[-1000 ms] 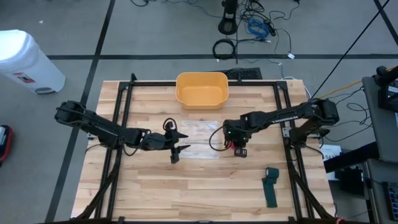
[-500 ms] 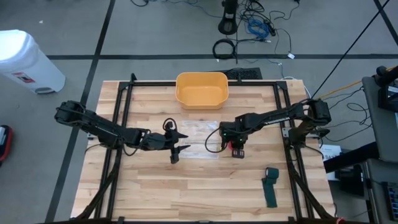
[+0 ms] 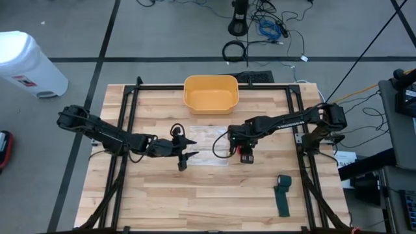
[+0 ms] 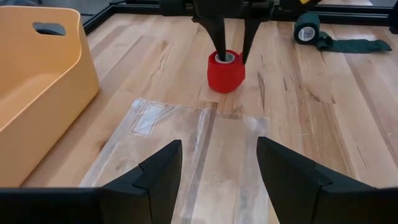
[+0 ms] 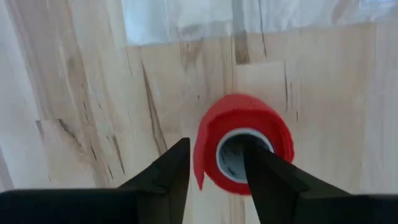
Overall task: Roll bandage
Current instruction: Roll the red bandage, then open the transparent zip bag
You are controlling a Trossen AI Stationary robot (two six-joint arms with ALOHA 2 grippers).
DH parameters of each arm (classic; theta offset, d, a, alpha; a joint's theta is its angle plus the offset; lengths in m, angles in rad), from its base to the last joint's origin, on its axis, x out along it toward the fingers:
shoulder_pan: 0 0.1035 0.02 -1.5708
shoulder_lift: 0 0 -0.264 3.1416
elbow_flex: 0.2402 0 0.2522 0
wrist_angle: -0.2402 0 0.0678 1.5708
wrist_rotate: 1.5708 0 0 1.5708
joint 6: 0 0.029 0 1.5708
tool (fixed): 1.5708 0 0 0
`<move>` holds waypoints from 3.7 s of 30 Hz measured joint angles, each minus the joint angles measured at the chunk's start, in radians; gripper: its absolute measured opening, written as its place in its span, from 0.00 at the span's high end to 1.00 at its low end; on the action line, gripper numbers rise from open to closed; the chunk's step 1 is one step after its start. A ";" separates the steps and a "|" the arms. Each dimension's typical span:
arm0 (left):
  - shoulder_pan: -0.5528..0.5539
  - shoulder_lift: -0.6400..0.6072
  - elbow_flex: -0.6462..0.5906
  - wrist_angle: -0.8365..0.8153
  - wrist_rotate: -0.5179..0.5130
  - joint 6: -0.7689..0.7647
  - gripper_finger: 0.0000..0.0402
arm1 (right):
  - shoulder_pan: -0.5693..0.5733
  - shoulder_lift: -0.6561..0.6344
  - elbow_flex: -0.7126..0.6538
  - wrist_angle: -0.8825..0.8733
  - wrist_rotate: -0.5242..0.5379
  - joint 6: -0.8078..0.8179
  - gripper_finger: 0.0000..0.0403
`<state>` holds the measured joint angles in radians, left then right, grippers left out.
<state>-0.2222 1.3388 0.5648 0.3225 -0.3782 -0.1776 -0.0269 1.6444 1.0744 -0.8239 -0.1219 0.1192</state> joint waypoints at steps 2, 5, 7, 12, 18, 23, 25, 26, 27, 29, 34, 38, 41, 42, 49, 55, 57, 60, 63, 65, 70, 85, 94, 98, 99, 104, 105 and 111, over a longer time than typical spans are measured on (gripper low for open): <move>0.000 0.000 0.000 -0.001 0.000 0.000 0.47 | 0.001 0.000 0.000 -0.013 0.014 0.000 0.65; 0.000 0.000 0.000 -0.001 0.000 0.000 0.47 | 0.001 0.000 0.000 -0.025 0.021 0.000 0.63; 0.000 0.000 0.000 0.000 0.000 0.000 0.47 | 0.002 0.000 0.000 -0.025 0.021 -0.001 0.61; 0.000 0.000 0.000 0.000 0.000 -0.001 0.47 | 0.003 0.000 0.000 -0.027 0.019 -0.005 0.58; 0.000 0.000 0.000 -0.005 0.000 0.000 0.47 | 0.010 -0.001 0.000 -0.035 0.014 -0.003 0.57; 0.000 0.000 0.000 -0.020 -0.001 0.000 0.47 | 0.023 -0.020 0.013 -0.048 0.011 0.013 0.57; 0.000 0.000 0.000 -0.021 -0.001 0.000 0.47 | 0.029 -0.036 0.025 -0.054 0.011 0.021 0.57; 0.000 0.000 0.000 -0.021 -0.001 0.000 0.47 | 0.030 -0.044 0.032 -0.056 0.011 0.023 0.57; 0.000 0.000 0.000 -0.021 -0.001 0.001 0.47 | 0.032 -0.054 0.036 -0.053 0.011 0.025 0.57; 0.000 0.000 0.000 -0.024 -0.001 0.001 0.47 | 0.035 -0.069 0.042 -0.055 0.012 0.031 0.57; 0.000 0.000 0.000 -0.049 -0.012 0.002 0.47 | 0.035 -0.084 0.045 -0.002 0.041 0.037 0.57; 0.000 0.000 0.000 -0.106 -0.040 0.000 0.47 | 0.027 -0.057 0.045 0.161 0.124 0.009 0.57; 0.000 0.000 0.000 -0.149 -0.047 -0.021 0.47 | 0.007 -0.009 0.045 0.337 0.126 -0.017 0.57; 0.000 0.000 0.000 -0.166 -0.050 -0.026 0.47 | -0.001 0.008 0.045 0.392 0.127 -0.026 0.57; 0.000 -0.001 0.000 -0.224 -0.073 -0.053 0.47 | -0.094 0.141 0.045 0.593 0.127 -0.030 0.57; 0.000 -0.001 0.001 -0.242 -0.079 -0.052 0.47 | -0.158 0.233 0.044 0.632 0.148 -0.066 0.57; 0.000 -0.001 0.001 -0.254 -0.090 -0.052 0.47 | -0.172 0.255 0.044 0.632 0.186 -0.101 0.57; 0.000 -0.001 0.001 -0.262 -0.104 -0.052 0.47 | -0.192 0.273 0.044 0.643 0.228 -0.149 0.57; 0.000 -0.001 0.001 -0.261 -0.111 -0.052 0.47 | -0.207 0.284 0.044 0.666 0.229 -0.182 0.57; 0.000 -0.001 0.001 -0.261 -0.114 -0.052 0.47 | -0.217 0.295 0.044 0.667 0.222 -0.203 0.57; 0.000 -0.001 0.001 -0.261 -0.122 -0.053 0.47 | -0.219 0.318 0.047 0.659 0.176 -0.211 0.59; 0.000 -0.001 0.001 -0.261 -0.159 -0.053 0.47 | -0.063 0.240 0.039 0.599 0.404 -0.323 0.99; 0.000 0.000 0.031 -0.233 -0.207 0.003 0.47 | 0.149 0.111 0.042 0.693 0.772 -0.472 1.00; -0.011 0.000 0.073 -0.223 -0.192 0.049 0.47 | 0.231 0.108 0.038 0.735 0.864 -0.603 1.00; -0.017 0.000 0.086 -0.223 -0.174 0.058 0.47 | 0.248 0.108 0.032 0.757 0.885 -0.633 1.00; -0.072 -0.027 0.130 -0.223 -0.100 0.087 0.47 | 0.296 0.108 -0.025 0.824 1.011 -0.733 1.00; -0.086 -0.040 0.133 -0.224 -0.100 0.088 0.47 | 0.302 0.108 -0.036 0.845 1.033 -0.751 1.00; -0.109 -0.136 0.146 -0.222 -0.120 0.121 0.47 | 0.336 0.108 -0.078 0.944 1.067 -0.911 1.00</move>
<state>-0.3314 1.2025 0.7109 0.1001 -0.4984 -0.0564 0.3088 1.7519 0.9968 0.1197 0.9449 -0.7914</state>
